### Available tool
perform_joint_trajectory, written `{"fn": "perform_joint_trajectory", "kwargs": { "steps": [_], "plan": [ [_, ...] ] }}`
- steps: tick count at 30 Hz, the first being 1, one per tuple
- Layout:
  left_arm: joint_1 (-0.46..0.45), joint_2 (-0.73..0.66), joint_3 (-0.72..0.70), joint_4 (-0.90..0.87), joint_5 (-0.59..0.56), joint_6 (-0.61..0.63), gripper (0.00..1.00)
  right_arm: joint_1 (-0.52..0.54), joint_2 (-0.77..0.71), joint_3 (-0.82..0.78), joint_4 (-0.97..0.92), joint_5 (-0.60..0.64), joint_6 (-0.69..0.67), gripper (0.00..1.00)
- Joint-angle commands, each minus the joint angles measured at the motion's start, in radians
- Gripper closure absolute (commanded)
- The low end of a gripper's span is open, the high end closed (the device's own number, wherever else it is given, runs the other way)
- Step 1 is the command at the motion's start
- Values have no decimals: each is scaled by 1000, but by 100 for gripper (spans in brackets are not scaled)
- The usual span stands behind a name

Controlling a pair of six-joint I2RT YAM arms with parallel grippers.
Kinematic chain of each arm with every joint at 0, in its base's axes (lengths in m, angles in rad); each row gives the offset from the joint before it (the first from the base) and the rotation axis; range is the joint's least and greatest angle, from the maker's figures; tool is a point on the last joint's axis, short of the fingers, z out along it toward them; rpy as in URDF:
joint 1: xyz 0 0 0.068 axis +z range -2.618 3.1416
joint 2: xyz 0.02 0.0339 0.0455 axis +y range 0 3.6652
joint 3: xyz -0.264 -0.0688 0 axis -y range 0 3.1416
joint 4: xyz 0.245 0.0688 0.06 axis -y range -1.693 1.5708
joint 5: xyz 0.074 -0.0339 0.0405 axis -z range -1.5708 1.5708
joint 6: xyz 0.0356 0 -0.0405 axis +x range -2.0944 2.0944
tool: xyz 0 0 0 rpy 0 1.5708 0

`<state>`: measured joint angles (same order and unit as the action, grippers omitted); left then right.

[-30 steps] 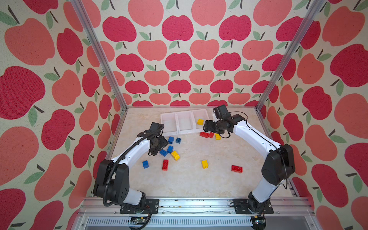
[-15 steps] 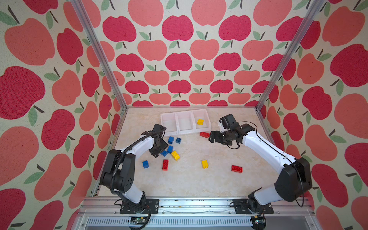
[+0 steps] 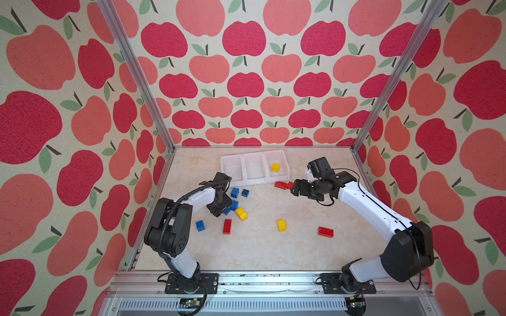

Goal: Sort the legos into containers by color
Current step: Pick up the lego from the middle-left of the table.

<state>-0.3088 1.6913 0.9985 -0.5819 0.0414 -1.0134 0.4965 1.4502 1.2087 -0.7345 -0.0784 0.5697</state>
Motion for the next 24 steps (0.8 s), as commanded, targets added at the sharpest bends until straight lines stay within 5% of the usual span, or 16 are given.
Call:
{"fn": "perform_joint_trajectory", "kwargs": {
  "steps": [1,13,24],
  "plan": [
    [-7,23,6,1,-28,-33,50,-11,-30,-17,-23,-13,16,10],
    [-9,-11,10,-20,-51,-27,70,-25,-55,-59,-5,-22,25,10],
    [-60,-191,71,-102,-230,33,77,-44,-110,-132,49,-49,41,9]
  ]
}}
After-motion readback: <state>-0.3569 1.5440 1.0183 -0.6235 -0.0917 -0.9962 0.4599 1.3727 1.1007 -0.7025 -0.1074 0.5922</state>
